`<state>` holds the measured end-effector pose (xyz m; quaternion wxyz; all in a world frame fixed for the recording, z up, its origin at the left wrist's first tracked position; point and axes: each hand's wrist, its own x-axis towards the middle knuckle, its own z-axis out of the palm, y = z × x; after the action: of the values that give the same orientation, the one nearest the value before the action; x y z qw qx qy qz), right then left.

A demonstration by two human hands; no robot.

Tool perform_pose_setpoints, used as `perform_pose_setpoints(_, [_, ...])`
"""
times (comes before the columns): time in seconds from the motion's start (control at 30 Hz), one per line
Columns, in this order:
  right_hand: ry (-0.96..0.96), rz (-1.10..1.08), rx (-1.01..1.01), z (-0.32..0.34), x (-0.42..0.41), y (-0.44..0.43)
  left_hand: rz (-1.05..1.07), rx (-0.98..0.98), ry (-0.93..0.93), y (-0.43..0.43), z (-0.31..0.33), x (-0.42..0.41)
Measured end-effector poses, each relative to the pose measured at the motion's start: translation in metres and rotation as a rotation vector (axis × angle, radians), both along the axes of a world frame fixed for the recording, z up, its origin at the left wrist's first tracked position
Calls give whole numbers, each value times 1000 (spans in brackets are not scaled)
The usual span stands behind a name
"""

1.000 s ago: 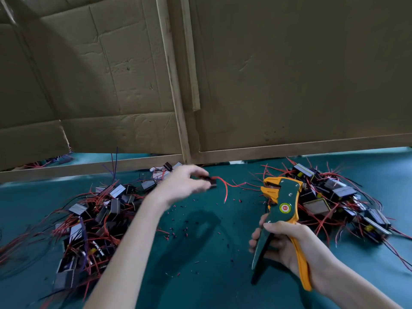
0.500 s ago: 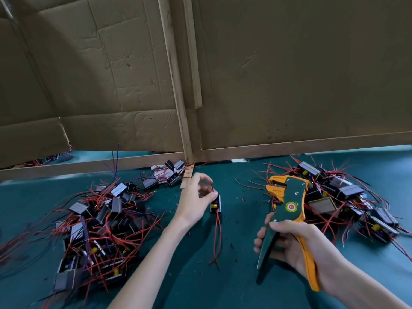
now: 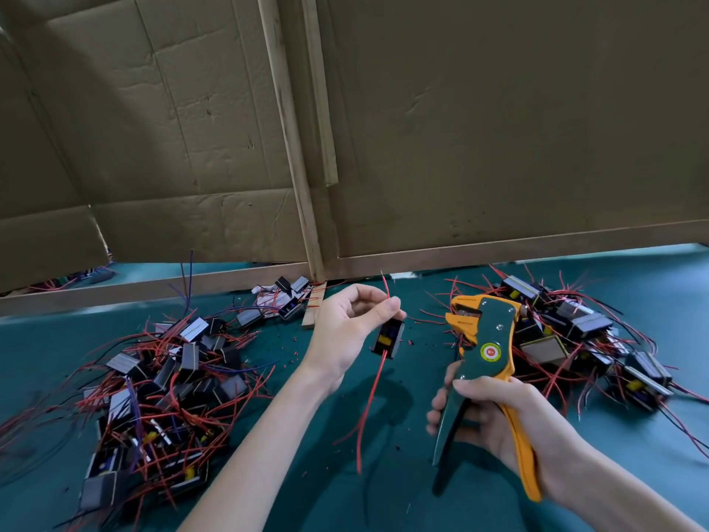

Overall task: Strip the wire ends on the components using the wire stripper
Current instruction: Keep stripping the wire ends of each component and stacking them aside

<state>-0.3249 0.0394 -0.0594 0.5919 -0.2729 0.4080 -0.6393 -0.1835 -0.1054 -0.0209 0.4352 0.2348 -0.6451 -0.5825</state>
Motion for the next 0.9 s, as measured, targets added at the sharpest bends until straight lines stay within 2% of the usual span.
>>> perform_pose_setpoints(0.13, [-4,46,-25,6,2,6,-63,26,-69,5,5,1])
perform_pose_setpoints(0.3, [43,118,-66,10,0,7,-151,-31,-187,10,14,6])
perform_pose_setpoints(0.63, [101,337,-116,4,-7,5,-218,3,-280,17,26,10])
perform_pose_setpoints(0.9, [190,324,-102,7,-6,9,-264,11,-299,18,30,12])
